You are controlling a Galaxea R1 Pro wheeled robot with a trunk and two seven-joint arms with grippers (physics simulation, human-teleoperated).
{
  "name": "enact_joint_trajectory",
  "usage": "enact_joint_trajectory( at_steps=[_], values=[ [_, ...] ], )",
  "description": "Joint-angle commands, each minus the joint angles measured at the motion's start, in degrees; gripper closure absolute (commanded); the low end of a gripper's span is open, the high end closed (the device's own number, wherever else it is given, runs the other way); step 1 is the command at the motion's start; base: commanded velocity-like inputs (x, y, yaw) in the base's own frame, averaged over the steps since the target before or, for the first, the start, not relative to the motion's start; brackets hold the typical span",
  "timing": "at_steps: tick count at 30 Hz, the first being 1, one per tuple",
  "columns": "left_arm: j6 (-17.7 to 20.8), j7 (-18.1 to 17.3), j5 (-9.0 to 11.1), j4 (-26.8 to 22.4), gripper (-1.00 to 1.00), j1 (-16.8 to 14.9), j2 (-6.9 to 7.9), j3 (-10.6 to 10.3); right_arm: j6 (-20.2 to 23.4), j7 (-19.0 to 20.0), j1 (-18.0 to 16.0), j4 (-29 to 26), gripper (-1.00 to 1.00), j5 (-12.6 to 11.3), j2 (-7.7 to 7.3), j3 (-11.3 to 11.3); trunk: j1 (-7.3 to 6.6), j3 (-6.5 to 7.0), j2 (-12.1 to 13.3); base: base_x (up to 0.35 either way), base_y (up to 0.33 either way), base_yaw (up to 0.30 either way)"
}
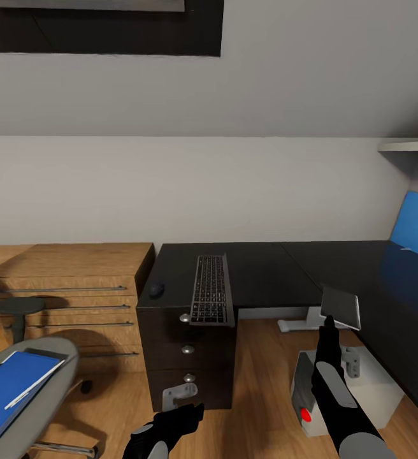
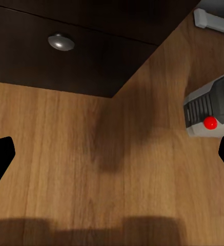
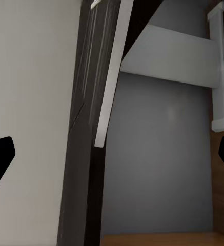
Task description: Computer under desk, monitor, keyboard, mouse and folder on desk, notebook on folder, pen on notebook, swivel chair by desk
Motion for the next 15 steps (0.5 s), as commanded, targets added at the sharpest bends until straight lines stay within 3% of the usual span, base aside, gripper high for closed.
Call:
enact_joint_trajectory(
  at_steps=[1, 15],
  values=[
    [0.1, 0.5, 0.6, -0.1, -1.00, 0.0, 0.02, -0.1, -0.1, 0.3, 0.0, 0.0, -1.00, -0.6, -0.06, -0.1, 0.00, -0.06, 0.0, 0.012, 0.000, 0.000],
    [0.1, 0.5, 0.6, 0.0, -1.00, -0.1, 0.04, -0.7, -0.1, -2.0, 0.0, 0.0, -1.00, -0.6, -1.18, -1.0, 0.00, -0.06, 0.0, 0.003, 0.000, 0.000]
  ],
)
